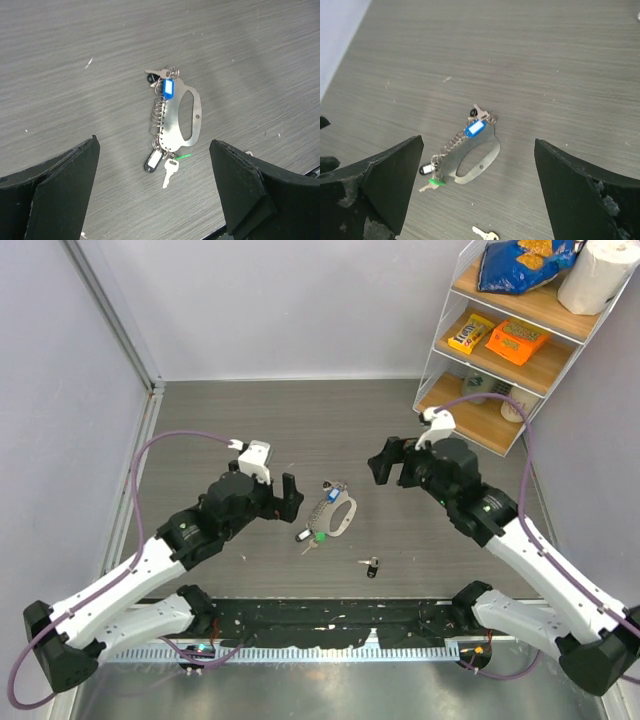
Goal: Put the keys on the keyring
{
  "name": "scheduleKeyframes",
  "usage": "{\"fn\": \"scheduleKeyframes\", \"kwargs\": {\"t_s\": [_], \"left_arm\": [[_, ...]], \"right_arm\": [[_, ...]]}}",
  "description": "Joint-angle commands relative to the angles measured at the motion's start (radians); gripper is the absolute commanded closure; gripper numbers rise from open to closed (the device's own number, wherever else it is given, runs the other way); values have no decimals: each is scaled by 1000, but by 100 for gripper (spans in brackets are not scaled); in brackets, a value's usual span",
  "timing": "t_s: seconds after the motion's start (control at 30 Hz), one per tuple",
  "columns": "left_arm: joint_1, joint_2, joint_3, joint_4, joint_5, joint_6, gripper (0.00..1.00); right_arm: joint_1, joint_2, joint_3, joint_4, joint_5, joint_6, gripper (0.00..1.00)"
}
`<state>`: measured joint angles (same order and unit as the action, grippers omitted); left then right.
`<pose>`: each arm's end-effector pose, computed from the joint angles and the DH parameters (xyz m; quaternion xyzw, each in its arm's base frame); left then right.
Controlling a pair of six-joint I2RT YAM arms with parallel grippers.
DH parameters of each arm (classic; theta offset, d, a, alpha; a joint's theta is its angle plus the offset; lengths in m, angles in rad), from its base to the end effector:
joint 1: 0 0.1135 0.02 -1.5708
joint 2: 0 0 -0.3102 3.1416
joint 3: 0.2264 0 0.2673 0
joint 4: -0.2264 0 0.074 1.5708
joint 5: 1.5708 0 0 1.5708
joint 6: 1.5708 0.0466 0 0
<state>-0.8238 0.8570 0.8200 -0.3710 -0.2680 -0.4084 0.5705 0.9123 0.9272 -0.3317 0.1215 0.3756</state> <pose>0.1372 -0.1300 0.3511 0.0990 0.8255 -0.2234 0.5087 0.1748 0.1054 0.3853 -0.0432 0.8079 0.2231 0.5437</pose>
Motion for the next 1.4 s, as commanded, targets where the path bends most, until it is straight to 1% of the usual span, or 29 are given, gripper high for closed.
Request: {"fn": "scheduleKeyframes", "kwargs": {"t_s": [0.0, 0.1, 0.13, 0.3, 0.37, 0.4, 0.47, 0.6, 0.73, 0.83, 0.93, 1.0, 1.1, 1.2, 1.37], "left_arm": [[-3, 60, 2, 83, -28, -64, 1], [-1, 96, -10, 96, -51, -63, 1], [-1, 106, -18, 101, -57, -64, 1], [2, 119, -61, 121, -66, -82, 1], [5, 116, -82, 127, -59, -87, 1], [9, 109, -93, 130, -56, -90, 1], [14, 93, -119, 141, -54, -92, 1], [28, 51, -171, 161, -53, -92, 1], [41, 17, -217, 182, -53, -99, 1], [52, -1, -249, 195, -45, -107, 1], [58, -36, -286, 204, -51, -119, 1], [63, -67, -314, 207, -68, -122, 1], [74, -110, -350, 201, -99, -129, 1], [86, -153, -398, 213, -114, -132, 1], [124, -194, -444, 216, -109, -132, 1]], "right_arm": [[75, 77, 47, -41, 116, -43, 0], [98, 132, 44, -12, 151, -41, 0], [98, 148, 44, -3, 161, -41, 3], [98, 302, 65, 52, 136, -23, 9], [98, 361, 76, 74, 122, -9, 14], [98, 375, 82, 86, 116, -7, 18], [98, 418, 94, 106, 90, -3, 24], [126, 485, 114, 129, 6, -12, 29], [170, 533, 128, 134, -11, -36, 30], [195, 569, 142, 145, -59, -92, 32], [216, 625, 182, 120, -92, -133, 36], [235, 652, 202, 111, -108, -162, 36], [264, 703, 251, 76, -91, -191, 39], [285, 760, 297, 53, -89, -202, 41], [315, 815, 311, 51, -102, -178, 43]]}}
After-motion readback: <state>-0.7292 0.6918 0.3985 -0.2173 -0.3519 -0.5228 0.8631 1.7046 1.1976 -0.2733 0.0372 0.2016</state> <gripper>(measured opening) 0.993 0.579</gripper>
